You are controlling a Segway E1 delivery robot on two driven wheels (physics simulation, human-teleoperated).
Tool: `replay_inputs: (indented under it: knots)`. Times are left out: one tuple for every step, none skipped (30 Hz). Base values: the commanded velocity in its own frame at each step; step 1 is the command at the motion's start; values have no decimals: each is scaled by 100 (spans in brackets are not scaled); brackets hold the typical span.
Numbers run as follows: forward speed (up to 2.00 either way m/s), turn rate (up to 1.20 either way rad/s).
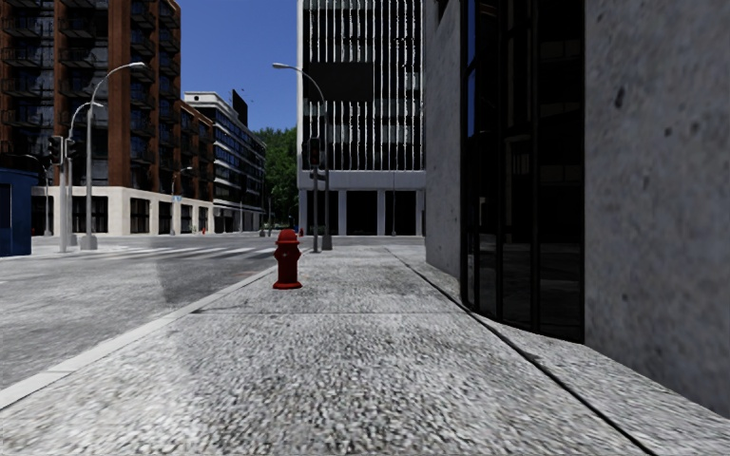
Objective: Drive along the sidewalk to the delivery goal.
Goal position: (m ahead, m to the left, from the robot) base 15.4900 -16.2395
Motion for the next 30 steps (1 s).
replay_inputs:
  knots:
    - [200,0]
    - [200,0]
    - [200,0]
    - [200,0]
    - [200,0]
    - [200,0]
    - [200,0]
    - [200,0]
    - [200,0]
    - [200,0]
    - [200,0]
    - [200,0]
    - [200,0]
    - [200,0]
    - [200,0]
    - [200,0]
    - [200,0]
    - [200,0]
    - [200,0]
    - [200,0]
    - [200,0]
    - [200,0]
    - [200,0]
    - [200,0]
    - [200,0]
    - [200,0]
    - [200,0]
    - [200,0]
    - [200,0]
    - [200,0]
